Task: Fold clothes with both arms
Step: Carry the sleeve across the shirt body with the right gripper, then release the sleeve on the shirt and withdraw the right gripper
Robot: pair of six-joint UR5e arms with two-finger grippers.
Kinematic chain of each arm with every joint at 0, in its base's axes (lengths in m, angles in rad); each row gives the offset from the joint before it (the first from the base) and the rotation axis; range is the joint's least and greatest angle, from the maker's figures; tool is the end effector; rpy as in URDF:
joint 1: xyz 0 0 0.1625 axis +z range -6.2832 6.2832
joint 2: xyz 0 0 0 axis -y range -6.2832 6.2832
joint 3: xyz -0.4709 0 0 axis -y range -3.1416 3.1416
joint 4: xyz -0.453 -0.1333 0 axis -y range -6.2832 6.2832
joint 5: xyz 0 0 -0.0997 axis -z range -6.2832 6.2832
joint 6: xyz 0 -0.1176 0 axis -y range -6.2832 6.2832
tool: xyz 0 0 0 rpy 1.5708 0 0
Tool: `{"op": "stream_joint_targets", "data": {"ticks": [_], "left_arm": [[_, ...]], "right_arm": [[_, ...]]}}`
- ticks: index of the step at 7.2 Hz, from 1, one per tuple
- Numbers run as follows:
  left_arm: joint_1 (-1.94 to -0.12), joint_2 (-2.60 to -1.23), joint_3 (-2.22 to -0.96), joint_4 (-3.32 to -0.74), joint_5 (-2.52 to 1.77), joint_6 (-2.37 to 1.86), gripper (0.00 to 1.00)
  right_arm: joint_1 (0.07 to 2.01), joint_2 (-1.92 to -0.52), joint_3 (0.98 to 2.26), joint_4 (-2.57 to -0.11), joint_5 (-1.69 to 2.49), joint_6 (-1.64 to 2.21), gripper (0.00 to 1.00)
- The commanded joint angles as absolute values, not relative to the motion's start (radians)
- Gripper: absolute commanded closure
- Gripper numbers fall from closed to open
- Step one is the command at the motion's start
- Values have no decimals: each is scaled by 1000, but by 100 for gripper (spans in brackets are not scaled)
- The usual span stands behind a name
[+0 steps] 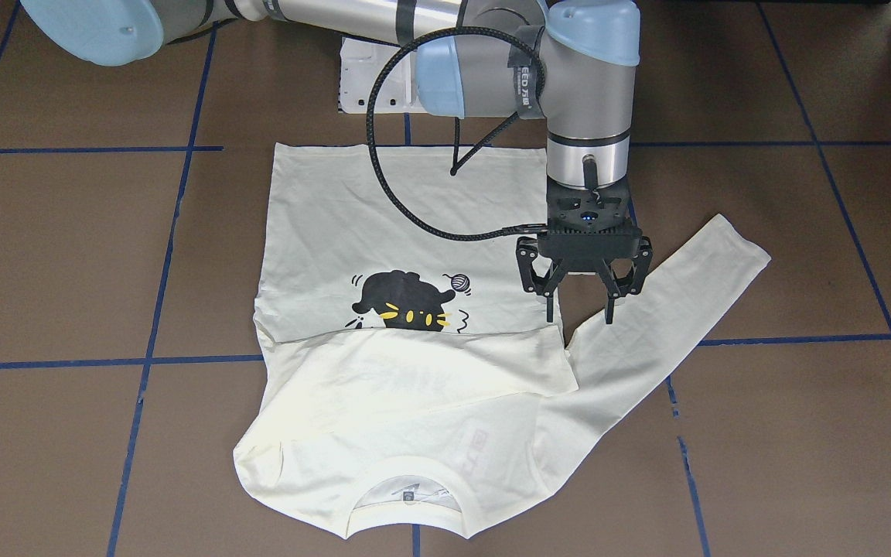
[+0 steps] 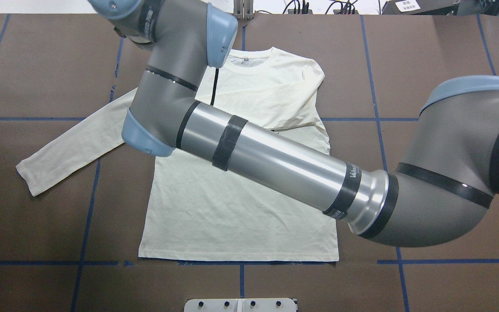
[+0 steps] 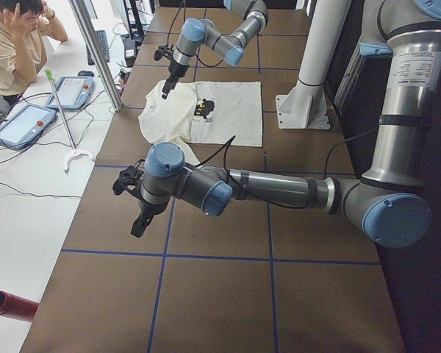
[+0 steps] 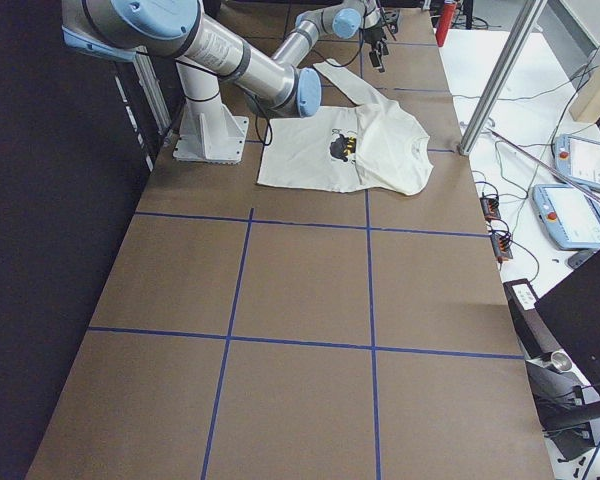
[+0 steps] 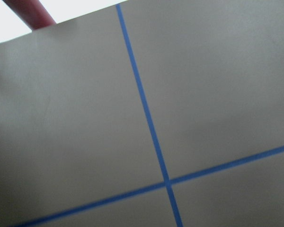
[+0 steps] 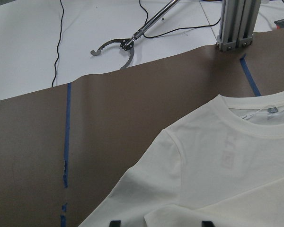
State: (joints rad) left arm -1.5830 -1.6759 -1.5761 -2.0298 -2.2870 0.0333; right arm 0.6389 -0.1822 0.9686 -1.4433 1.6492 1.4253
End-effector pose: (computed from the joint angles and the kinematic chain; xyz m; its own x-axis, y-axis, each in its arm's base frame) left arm -0.0638 -0.6307 0.6018 0.7585 0.3726 -0.5347 -0.0150 0.8302 0.5572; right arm -0.6780 -0.6583 -0.0802 0.5640 0.2389 0.7905 -0.4679 0.8812 0.0675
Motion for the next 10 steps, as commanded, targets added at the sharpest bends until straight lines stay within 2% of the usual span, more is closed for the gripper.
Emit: {"op": "stream_joint_targets", "data": {"ticks": [1, 2, 3, 5, 7, 10], "left_arm": [[-1557, -1695, -1575, -2247, -2298, -36, 0], [-1507, -1681, -1574, -2323, -2305, -76, 0], [-1433, -1648, -1586, -2395, -2310, -95, 0], [-1233, -1617, -1606, -2414, -2287, -150, 0], [-1082, -1493, -1649, -2488, -2150, -155, 0], [-852, -1413, -1664, -2522, -1986, -213, 0]], "right_arm": [[783, -342, 1163, -1598, 1903, 1276, 0], [857, -474, 1296, -1661, 1981, 1132, 0], [938, -576, 1363, -1693, 2062, 967, 0], [1075, -772, 1452, -1694, 2126, 661, 0], [1199, -969, 1531, -1695, 2186, 360, 0], [1255, -1142, 1626, -1690, 2191, 225, 0]]}}
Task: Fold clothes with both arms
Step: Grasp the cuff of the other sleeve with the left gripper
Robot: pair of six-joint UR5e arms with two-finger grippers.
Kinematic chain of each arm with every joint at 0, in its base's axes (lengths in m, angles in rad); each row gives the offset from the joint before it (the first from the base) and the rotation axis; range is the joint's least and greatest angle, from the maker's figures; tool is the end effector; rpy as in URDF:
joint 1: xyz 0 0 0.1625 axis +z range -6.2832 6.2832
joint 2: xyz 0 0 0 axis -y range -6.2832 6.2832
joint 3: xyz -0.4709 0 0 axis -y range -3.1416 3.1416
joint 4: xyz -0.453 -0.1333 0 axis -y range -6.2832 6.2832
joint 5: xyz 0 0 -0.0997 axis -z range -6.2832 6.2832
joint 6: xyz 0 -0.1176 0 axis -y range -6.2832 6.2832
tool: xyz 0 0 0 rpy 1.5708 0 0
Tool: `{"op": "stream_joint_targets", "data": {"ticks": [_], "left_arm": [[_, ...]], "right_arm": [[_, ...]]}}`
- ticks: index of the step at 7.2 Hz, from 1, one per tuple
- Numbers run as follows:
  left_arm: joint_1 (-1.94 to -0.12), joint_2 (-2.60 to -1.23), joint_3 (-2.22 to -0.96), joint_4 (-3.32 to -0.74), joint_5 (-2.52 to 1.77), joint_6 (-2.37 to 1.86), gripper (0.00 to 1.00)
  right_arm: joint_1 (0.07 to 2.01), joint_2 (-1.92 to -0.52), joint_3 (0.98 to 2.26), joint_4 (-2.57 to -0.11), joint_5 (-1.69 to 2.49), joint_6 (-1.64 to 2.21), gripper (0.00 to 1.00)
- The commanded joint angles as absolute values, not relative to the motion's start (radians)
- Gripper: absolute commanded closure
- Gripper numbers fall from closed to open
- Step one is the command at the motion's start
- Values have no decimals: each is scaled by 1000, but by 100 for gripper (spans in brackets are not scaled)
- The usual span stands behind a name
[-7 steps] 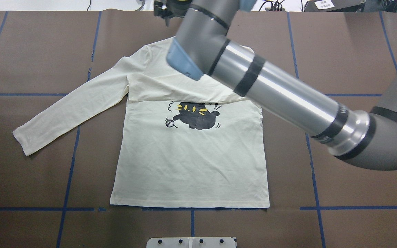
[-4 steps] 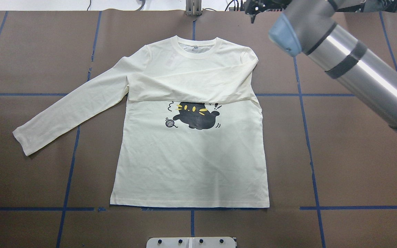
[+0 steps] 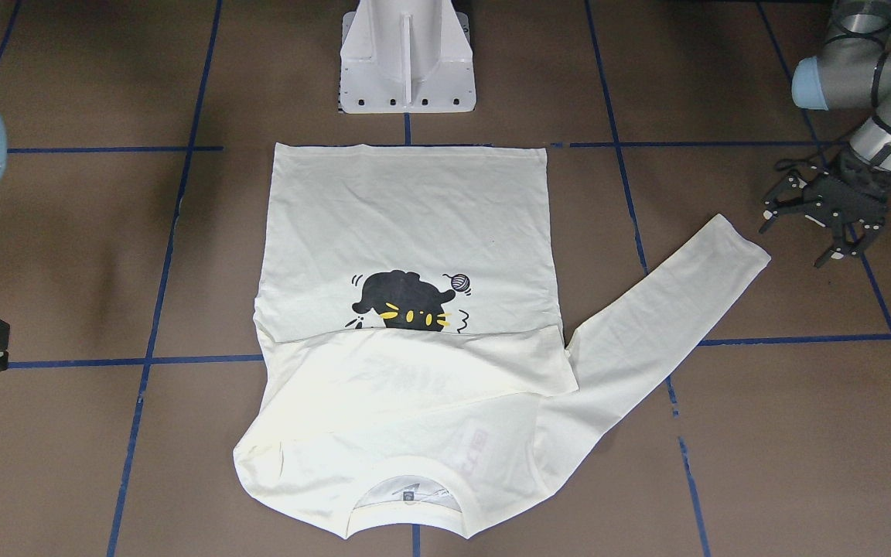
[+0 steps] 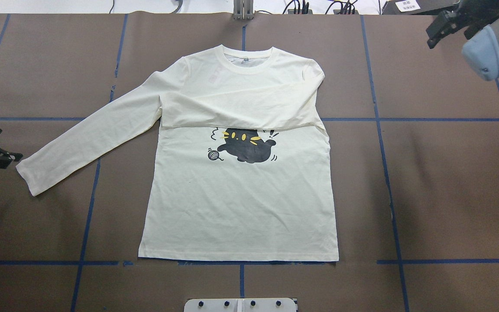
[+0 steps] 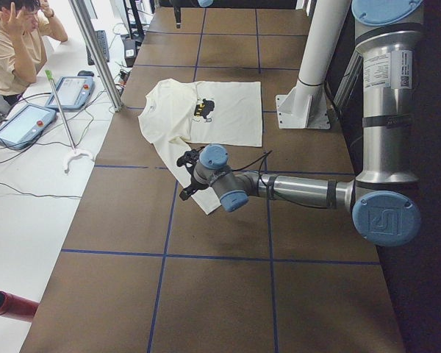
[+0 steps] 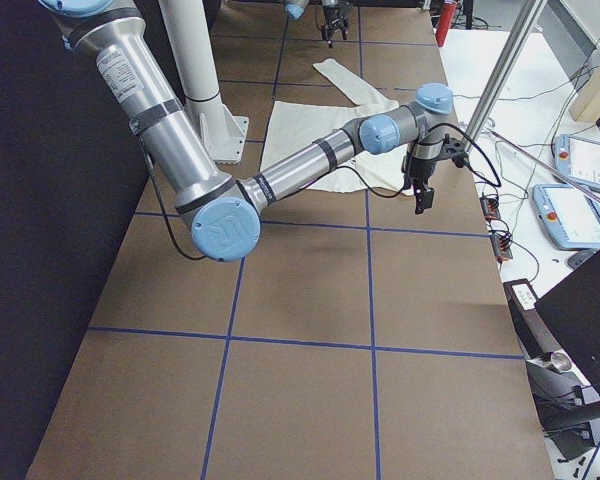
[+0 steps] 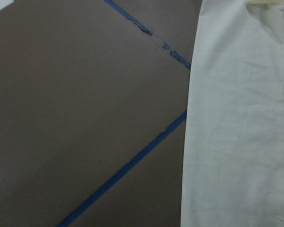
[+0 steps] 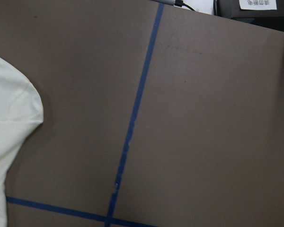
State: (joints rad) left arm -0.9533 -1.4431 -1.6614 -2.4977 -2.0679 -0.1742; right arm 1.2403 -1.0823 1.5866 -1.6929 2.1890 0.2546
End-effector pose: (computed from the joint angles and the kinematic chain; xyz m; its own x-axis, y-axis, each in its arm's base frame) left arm 0.2473 -0.4816 0.6340 0.5577 0.7098 -0.4303 -0.2720 0.6461 0.7132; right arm -0.1804 -0.7266 0.4112 0.7539 -0.2328 0.6144 0.1149 0.9674 0.2255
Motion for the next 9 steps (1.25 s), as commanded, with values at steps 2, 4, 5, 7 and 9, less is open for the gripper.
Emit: {"op": "stream_joint_targets", "data": {"ticks": [2, 4, 5, 7, 9], "left_arm": [[-752, -1375, -1664, -2572, -1921, -250, 0], [-733, -1374, -1664, -2572, -1914, -250, 0], [-718, -1368, -1664, -2571, -1913, -249, 0], [-703, -1362, -1664, -2572, -1885, -250, 40], [-706, -1352, -1680, -2574, -1885, -250, 100]], "right_arm": [[1255, -1184, 1676, -1686, 2191, 225, 0], [1255, -1201, 1697, -1684, 2191, 225, 0], [1253, -1206, 1700, -1684, 2191, 225, 0], [1255, -1223, 1718, -1684, 2191, 225, 0], [1253, -1227, 1732, -1684, 2189, 227, 0]]}}
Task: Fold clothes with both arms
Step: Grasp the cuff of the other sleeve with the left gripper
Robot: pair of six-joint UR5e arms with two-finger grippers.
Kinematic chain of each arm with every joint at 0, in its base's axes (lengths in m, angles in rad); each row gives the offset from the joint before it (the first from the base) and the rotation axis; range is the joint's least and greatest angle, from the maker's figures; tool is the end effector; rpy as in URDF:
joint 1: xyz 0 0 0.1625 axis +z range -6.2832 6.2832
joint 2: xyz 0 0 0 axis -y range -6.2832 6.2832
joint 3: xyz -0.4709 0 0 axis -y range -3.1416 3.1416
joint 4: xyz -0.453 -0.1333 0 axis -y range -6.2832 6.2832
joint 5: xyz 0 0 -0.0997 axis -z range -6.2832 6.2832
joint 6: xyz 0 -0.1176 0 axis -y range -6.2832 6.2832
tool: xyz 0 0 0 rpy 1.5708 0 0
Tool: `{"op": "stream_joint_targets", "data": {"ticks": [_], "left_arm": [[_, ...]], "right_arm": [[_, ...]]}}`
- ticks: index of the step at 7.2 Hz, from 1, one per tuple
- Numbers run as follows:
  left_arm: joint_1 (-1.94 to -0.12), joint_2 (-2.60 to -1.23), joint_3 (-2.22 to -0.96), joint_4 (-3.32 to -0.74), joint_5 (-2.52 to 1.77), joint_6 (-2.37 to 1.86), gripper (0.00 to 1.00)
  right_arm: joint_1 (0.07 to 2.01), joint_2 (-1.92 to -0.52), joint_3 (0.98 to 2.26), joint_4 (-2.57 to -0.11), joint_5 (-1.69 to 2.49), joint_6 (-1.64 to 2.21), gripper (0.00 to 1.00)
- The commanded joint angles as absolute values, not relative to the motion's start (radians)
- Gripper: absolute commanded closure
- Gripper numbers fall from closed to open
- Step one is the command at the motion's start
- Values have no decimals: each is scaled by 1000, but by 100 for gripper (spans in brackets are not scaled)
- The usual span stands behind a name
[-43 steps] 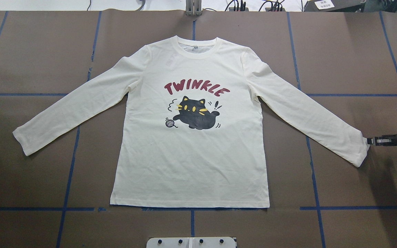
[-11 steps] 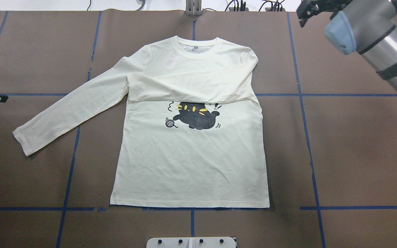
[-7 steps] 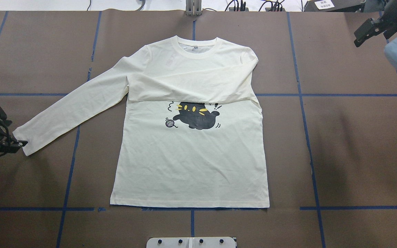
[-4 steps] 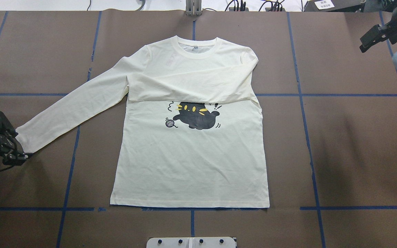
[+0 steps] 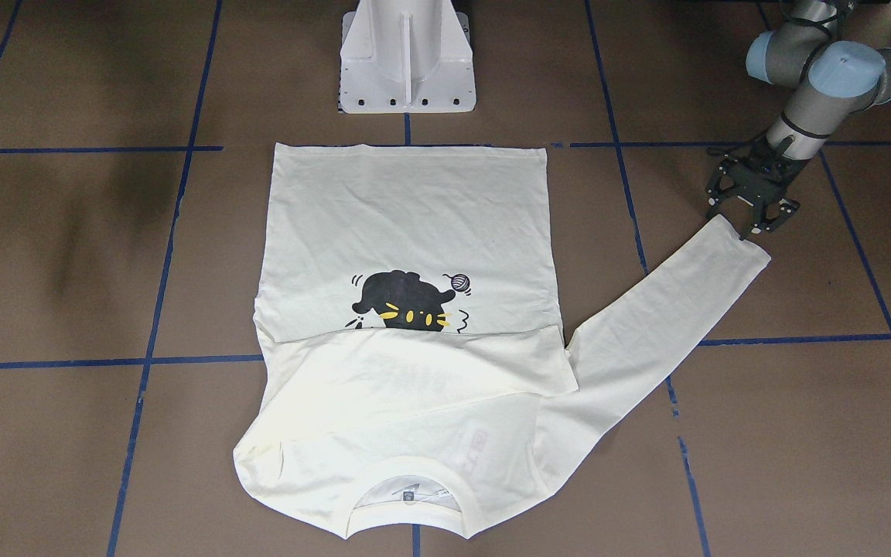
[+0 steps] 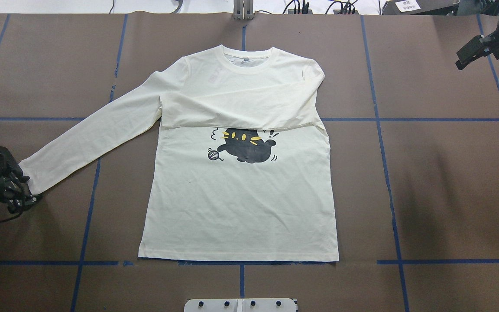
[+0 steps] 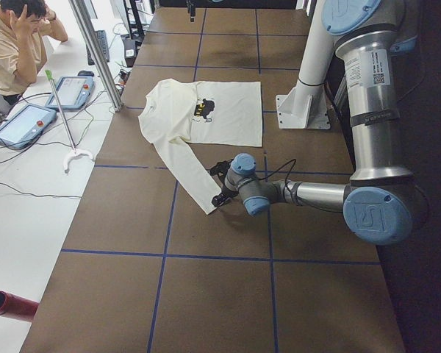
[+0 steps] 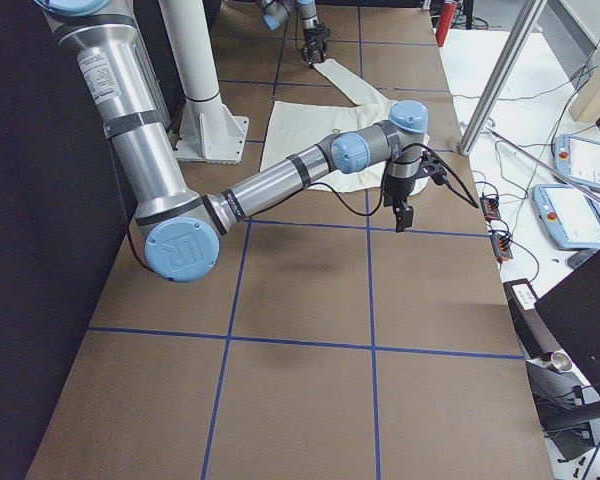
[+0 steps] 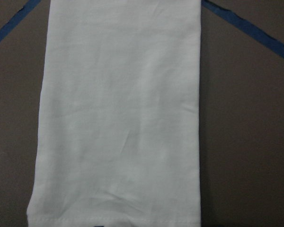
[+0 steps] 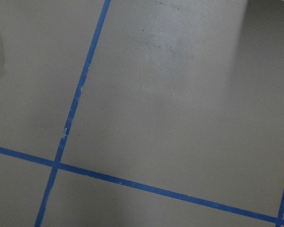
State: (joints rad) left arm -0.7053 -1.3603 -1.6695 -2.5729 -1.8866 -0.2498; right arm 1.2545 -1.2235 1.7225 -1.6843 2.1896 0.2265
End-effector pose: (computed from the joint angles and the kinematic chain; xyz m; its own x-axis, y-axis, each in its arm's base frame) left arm 0.3190 -0.3987 0.6664 0.5374 0.7521 -0.3815 -0.3573 0.6128 0.7048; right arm -0.1517 -0.6726 0.4398 0.7530 -0.2511 0.6082 0.1222 0.9616 0.2457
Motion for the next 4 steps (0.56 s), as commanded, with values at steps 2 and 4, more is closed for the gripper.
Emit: {"op": "stream_joint_targets", "data": {"ticks": [2, 4], "left_arm": [[-718, -1339, -1723, -2572, -1884, -249, 100], [-724, -1341, -1750, -2571, -1864, -249, 100]], "right_arm": [[1255, -1229, 1735, -1684, 2189, 229, 0], [1253, -1235, 1735, -1684, 2187, 229, 0]]}}
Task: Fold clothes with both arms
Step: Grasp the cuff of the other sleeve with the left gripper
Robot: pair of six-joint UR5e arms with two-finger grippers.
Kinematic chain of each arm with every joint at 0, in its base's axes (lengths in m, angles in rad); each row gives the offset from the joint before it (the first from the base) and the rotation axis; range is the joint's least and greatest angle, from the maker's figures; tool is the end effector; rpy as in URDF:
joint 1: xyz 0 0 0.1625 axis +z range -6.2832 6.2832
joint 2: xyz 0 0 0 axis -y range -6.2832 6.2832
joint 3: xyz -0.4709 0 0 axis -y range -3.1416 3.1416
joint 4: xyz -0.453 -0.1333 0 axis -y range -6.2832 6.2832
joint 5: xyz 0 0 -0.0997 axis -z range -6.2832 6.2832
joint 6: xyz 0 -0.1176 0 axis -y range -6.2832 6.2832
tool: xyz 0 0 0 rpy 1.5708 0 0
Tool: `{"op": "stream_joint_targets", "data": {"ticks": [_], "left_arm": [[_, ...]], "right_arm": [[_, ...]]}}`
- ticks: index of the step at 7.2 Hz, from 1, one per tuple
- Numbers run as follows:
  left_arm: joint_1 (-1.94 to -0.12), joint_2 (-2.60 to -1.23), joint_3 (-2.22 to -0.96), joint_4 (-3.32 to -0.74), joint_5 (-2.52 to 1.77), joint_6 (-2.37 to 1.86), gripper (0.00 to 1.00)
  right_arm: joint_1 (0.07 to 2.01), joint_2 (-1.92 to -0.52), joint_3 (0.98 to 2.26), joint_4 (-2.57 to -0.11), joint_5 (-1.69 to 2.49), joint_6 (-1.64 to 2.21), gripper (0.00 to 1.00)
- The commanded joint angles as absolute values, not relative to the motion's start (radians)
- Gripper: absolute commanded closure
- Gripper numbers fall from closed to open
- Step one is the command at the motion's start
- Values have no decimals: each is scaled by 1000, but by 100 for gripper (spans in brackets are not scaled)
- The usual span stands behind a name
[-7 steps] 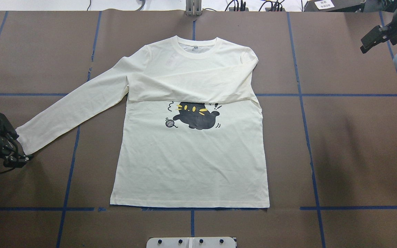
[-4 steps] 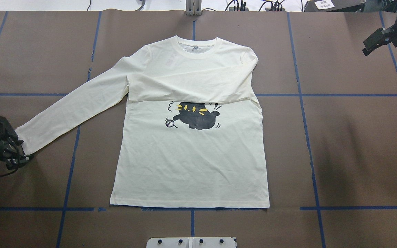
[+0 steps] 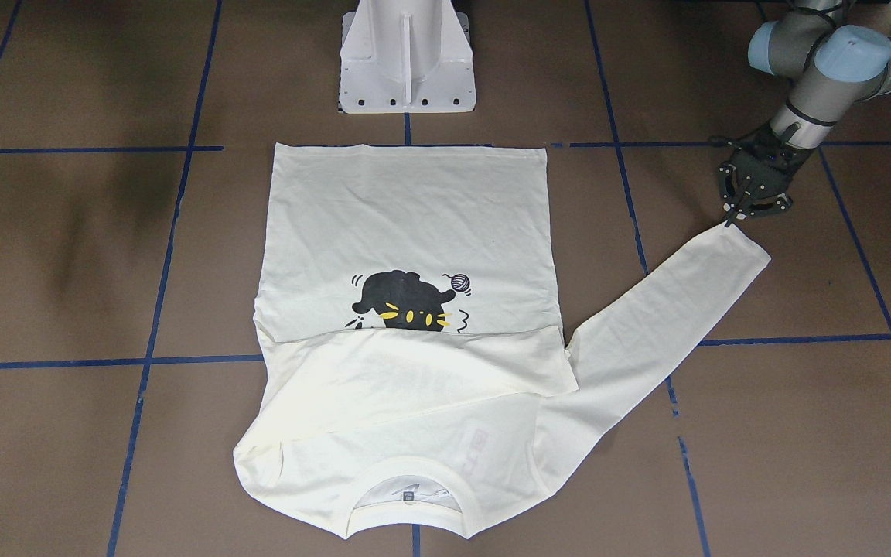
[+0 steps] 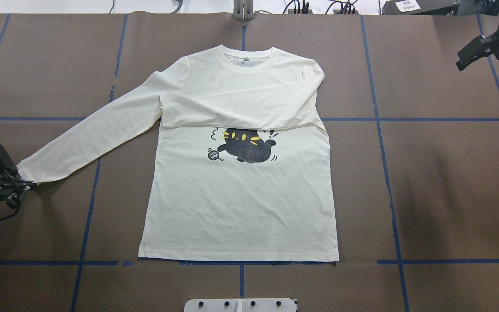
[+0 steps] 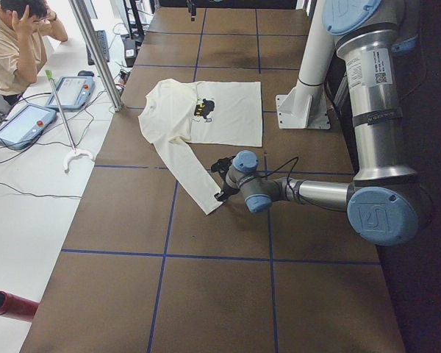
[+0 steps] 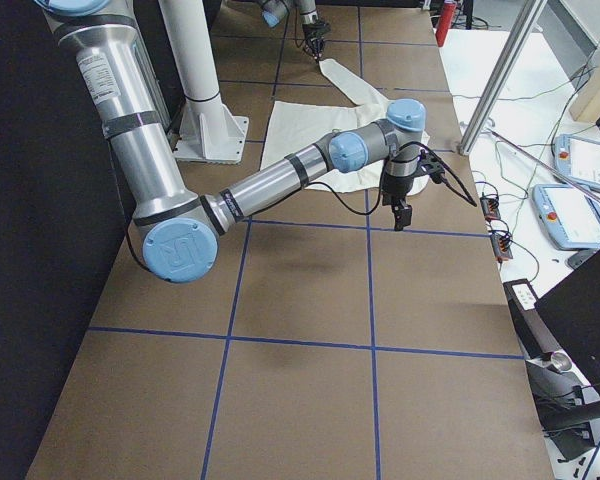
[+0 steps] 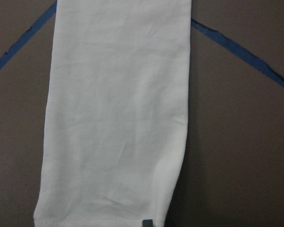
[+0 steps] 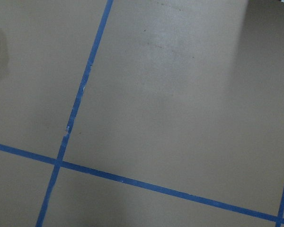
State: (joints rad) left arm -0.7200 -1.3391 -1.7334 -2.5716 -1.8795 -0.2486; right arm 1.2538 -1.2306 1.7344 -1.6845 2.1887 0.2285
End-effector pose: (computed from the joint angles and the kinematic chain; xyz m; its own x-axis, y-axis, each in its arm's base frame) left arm 0.3064 -0.3986 0.6389 0.5415 0.7533 -0.3731 -0.3252 0.5970 0.7334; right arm -0.1508 -0.6688 0.4385 0.7528 -0.2523 0.6080 0.1209 0.9609 0.2490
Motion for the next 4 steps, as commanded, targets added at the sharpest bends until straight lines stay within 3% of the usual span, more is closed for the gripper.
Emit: {"op": "stream_joint_targets", "data": {"ticks": [1, 2, 4], "left_arm": [[-726, -1359, -1768, -2568, -1821, -255, 100], [-771, -1405, -1782, -2560, -1822, -256, 100], [-872, -1657, -1784, -2289, -1824, -259, 100]], "right_arm": [[1253, -1249, 1735, -1681, 2186, 229, 0], [1253, -1259, 1732, -1680, 2187, 229, 0], [1253, -1269, 1732, -1681, 2189, 224, 0]]}}
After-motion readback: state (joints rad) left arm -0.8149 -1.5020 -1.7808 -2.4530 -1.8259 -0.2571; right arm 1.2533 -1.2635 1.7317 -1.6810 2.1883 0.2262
